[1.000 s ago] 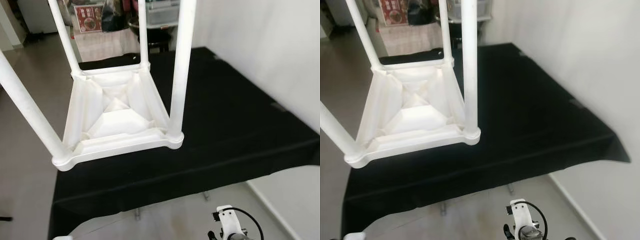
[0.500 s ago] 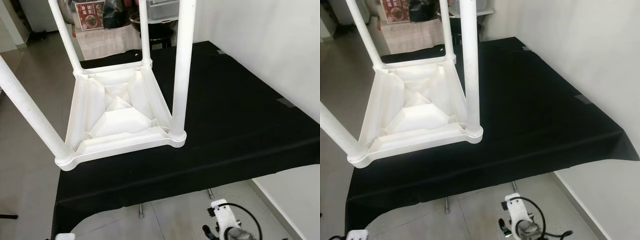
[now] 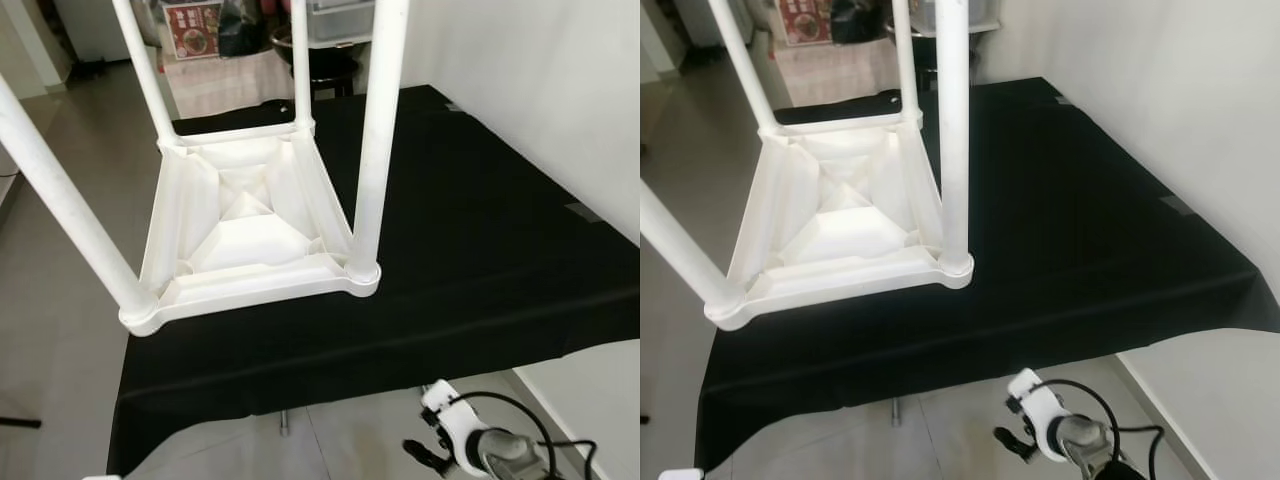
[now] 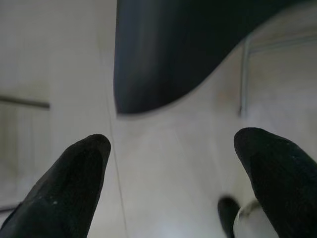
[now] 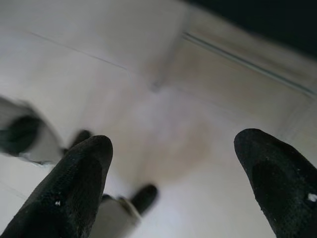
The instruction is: Building children table
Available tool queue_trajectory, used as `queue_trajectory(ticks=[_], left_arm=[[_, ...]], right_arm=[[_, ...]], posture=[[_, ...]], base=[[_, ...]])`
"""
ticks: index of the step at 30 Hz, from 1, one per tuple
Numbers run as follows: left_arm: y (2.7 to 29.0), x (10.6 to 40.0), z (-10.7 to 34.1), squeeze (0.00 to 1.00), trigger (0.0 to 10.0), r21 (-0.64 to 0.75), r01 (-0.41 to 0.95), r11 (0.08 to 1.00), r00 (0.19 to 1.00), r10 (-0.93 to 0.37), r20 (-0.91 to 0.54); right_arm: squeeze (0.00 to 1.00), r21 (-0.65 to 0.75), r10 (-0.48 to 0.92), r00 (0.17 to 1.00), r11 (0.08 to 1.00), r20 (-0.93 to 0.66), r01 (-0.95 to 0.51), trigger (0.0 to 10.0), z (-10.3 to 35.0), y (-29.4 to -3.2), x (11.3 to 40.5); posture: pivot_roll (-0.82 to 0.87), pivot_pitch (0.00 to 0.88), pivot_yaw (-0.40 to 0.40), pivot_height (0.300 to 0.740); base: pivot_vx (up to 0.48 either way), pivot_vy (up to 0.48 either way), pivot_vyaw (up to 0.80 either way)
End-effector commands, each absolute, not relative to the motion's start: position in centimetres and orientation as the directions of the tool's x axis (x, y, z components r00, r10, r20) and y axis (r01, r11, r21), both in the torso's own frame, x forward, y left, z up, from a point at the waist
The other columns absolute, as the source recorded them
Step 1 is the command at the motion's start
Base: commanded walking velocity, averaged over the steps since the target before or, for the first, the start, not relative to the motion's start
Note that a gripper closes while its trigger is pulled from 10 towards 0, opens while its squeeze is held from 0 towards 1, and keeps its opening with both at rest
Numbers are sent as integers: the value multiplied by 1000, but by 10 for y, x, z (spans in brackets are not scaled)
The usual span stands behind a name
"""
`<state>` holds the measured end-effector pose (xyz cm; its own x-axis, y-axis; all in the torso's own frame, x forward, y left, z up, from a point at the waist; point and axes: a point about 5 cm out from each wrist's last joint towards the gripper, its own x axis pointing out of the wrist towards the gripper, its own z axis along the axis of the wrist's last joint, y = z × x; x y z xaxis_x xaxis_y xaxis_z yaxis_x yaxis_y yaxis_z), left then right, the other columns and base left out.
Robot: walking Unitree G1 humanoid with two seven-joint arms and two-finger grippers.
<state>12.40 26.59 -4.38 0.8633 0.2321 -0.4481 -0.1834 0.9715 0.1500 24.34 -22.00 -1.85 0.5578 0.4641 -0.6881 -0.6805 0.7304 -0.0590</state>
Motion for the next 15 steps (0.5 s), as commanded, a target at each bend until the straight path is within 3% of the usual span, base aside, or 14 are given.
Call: queue_trajectory(ticks=[1,7,9,11,12,14,15], left_arm=[[264,126,-32,0,10000,155,-165,974,894,214,-394],[259,129,-9,0,10000,142,-148,979,935,185,-301],[244,135,14,0,10000,100,-105,989,967,125,-221],[244,135,14,0,10000,100,-105,989,967,125,-221],[221,141,33,0,10000,91,-34,995,985,48,-163],[209,143,42,0,10000,83,-3,997,990,15,-139],[201,145,48,0,10000,80,18,997,992,-8,-126]], right_arm=[[0,-35,539,550,693,-638,-720,10000,-9,-218,244],[0,12,664,505,612,-551,-791,10000,11,-209,243],[0,70,783,438,517,-442,-853,10000,34,-191,235],[0,70,783,438,517,-442,-853,10000,34,-191,235],[0,106,860,396,449,-323,-887,10000,54,-166,228],[0,127,884,388,430,-263,-894,10000,61,-153,224],[0,112,874,426,459,-235,-881,10000,63,-143,226]], posture=[[-84,25,23,740],[-76,21,22,740],[-71,14,19,740],[-71,14,19,740],[-64,5,15,740],[-64,5,15,740],[-58,7,14,740]], base=[[0,0,0],[0,0,0],[0,0,0],[0,0,0],[0,0,0],[0,0,0],[0,0,0]])
